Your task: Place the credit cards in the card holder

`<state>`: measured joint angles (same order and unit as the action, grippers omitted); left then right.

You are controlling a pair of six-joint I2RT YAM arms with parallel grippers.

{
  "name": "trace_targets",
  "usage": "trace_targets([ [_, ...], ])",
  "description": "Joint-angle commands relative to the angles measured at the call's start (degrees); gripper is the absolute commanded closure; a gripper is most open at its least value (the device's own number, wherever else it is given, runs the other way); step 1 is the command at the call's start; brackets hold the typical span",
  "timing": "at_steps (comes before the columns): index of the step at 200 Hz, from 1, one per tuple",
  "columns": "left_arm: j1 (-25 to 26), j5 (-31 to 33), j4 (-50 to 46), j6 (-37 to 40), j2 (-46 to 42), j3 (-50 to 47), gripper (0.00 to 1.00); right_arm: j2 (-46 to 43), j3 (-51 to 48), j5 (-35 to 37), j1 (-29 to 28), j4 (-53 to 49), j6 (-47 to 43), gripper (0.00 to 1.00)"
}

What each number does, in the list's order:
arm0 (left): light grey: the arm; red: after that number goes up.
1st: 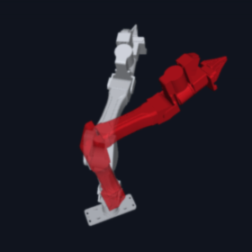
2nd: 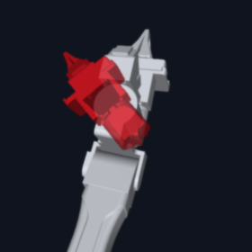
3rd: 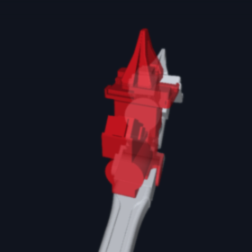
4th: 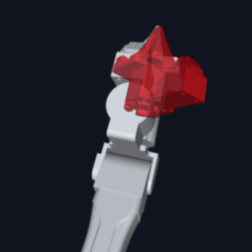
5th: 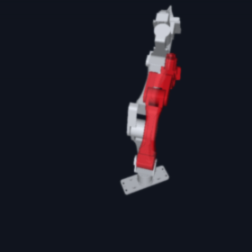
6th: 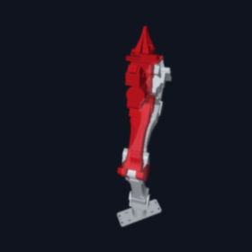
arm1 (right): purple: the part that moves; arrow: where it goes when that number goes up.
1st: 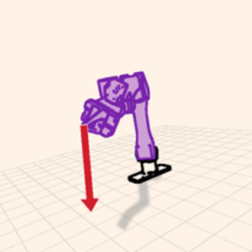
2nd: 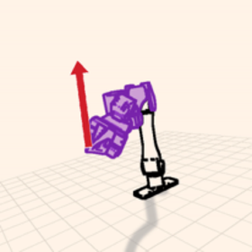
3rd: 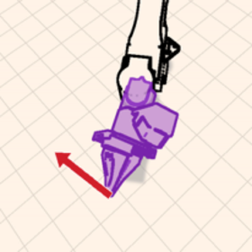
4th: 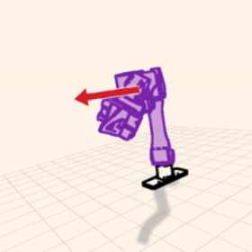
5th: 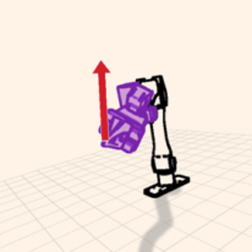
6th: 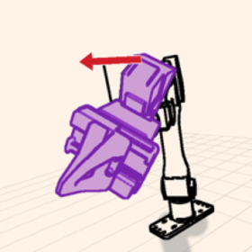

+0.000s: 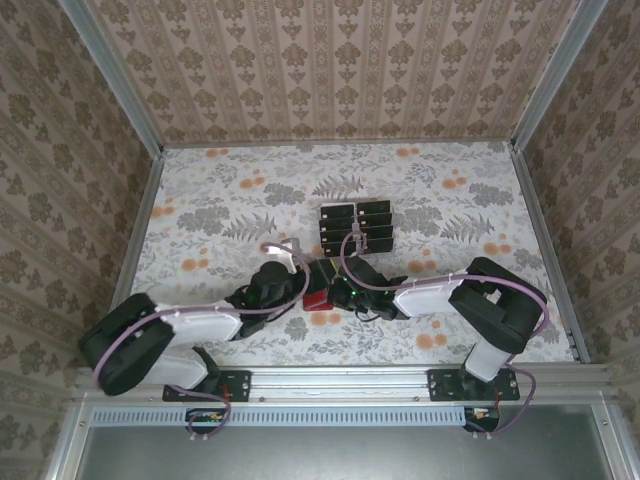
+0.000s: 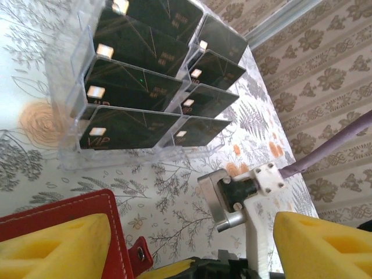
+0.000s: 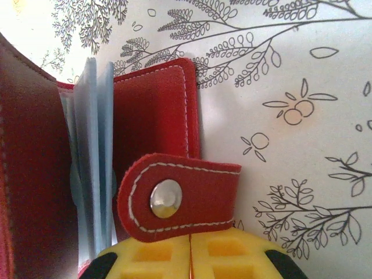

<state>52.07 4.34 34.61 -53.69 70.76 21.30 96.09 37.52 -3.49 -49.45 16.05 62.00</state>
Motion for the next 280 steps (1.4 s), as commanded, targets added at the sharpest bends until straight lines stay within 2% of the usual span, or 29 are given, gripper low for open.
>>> trace_targets([
  [1, -0.2, 6.2, -22.0, 6.0, -4.6, 6.7, 0.24, 3.3, -1.8, 0.0, 0.3, -2.7, 0.9, 0.93],
  [30, -1.6, 6.9, -35.0, 8.7, -4.0, 12.5, 0.24, 4.0, -1.8, -0.4, 0.3, -1.9, 1.2, 0.93],
  [61, -3.1, 4.3, -42.2, 9.5, 2.2, 18.2, 0.23, 4.5, -1.7, -0.7, 0.3, -1.2, 1.6, 0.94],
  [87, -3.8, 1.6, -43.0, 10.1, 7.0, 20.8, 0.22, 4.3, -2.1, -0.7, 0.3, -1.2, 1.8, 0.94],
  [193, -4.0, -0.3, -43.3, 12.5, 17.5, 26.1, 0.2, 4.1, -2.8, -1.0, 0.2, -0.6, 2.1, 0.94],
  [280, -5.0, 1.6, -48.5, 12.8, 16.5, 26.6, 0.24, 4.4, -3.2, -0.5, 0.2, -1.0, 2.7, 0.95],
])
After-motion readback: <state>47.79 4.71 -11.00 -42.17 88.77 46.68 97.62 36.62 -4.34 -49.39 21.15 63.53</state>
